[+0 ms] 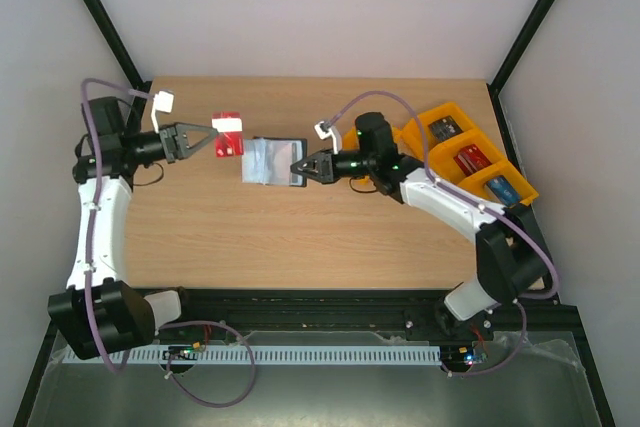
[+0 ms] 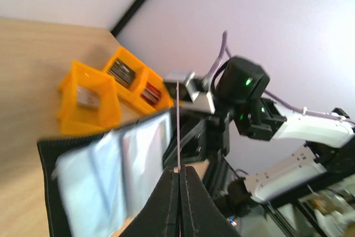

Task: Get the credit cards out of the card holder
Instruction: Remove the credit card from the card holder, then place the card holder at the center of the board.

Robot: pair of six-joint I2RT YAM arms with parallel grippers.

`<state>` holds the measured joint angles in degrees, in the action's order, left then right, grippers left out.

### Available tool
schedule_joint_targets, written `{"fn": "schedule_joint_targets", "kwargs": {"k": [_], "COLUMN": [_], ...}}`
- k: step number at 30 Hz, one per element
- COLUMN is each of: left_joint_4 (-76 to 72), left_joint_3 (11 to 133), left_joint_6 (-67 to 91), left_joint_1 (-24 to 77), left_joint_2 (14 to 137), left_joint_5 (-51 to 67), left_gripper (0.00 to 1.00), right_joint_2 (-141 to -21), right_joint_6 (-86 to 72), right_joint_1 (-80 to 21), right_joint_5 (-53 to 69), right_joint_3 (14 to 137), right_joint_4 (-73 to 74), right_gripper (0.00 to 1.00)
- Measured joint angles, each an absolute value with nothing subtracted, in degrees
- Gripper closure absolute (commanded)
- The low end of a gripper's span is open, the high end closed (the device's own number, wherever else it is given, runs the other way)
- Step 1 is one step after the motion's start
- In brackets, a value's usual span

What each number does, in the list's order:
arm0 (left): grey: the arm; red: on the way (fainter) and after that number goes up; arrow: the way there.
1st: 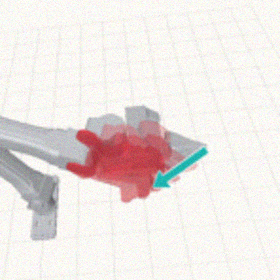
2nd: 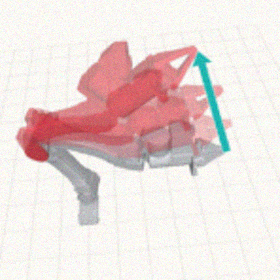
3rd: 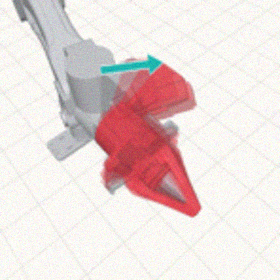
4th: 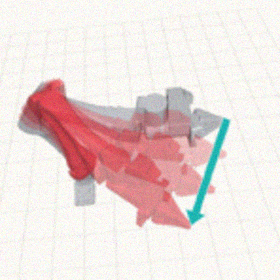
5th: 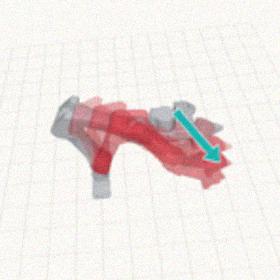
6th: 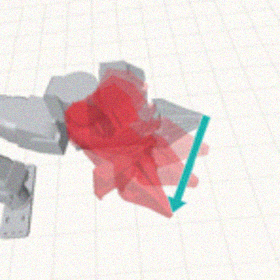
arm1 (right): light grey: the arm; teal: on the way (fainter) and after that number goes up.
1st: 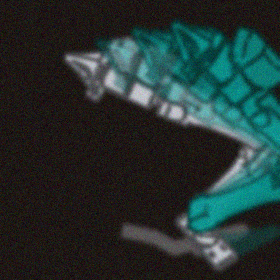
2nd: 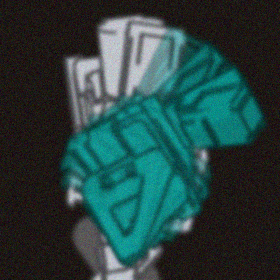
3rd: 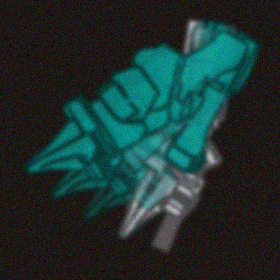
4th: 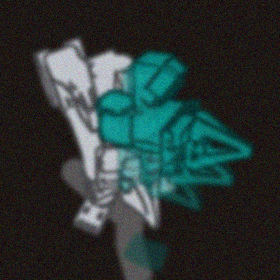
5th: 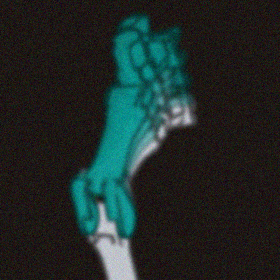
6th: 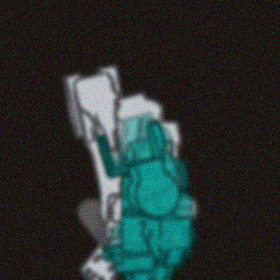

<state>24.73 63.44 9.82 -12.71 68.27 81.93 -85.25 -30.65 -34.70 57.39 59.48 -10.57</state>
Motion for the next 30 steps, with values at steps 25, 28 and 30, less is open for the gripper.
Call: {"fn": "schedule_joint_targets", "kwargs": {"k": [25,28,30], "left_joint_4": [9.21,7.79,6.00], "left_joint_3": [61.06,61.93,62.98], "left_joint_6": [32.56,34.70,36.84], "left_joint_1": [-13.21,-13.06,-13.04], "left_joint_2": [68.66,69.47,70.00], "left_joint_5": [70.37,70.19,70.06], "left_gripper": [0.98,0.98,0.98], "right_joint_2": [-107.85,-96.60,-89.84], "right_joint_6": [-23.11,-27.57,-33.63], "right_joint_1": [-43.29,-44.80,-45.87], "right_joint_5": [22.70,23.00,24.75], "right_joint_3": [79.02,71.37,65.28], "right_joint_4": [20.75,7.97,-5.39], "right_gripper": [0.13,0.07,0.10]}}
